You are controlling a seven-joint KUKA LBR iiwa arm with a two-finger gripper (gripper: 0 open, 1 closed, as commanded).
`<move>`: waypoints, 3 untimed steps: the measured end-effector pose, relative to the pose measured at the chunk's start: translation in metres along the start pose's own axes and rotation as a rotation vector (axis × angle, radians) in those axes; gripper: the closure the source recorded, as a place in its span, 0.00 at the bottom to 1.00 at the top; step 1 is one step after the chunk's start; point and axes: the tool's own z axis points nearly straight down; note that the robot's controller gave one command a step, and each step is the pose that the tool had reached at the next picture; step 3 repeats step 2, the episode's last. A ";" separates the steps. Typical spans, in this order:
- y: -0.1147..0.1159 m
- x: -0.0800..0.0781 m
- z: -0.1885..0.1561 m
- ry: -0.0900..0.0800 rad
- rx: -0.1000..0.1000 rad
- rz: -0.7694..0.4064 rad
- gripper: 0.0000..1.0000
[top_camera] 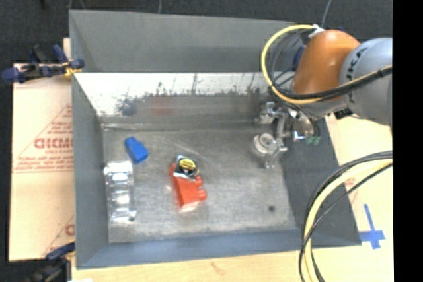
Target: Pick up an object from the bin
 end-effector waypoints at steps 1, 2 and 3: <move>-0.001 -0.002 -0.003 -0.007 0.003 -0.001 1.00; -0.011 -0.013 -0.187 -0.002 0.003 -0.337 1.00; -0.011 -0.013 -0.187 -0.002 0.003 -0.337 1.00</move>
Offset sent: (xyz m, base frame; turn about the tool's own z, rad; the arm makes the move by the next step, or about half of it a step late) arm 0.0000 0.0000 0.0000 0.0000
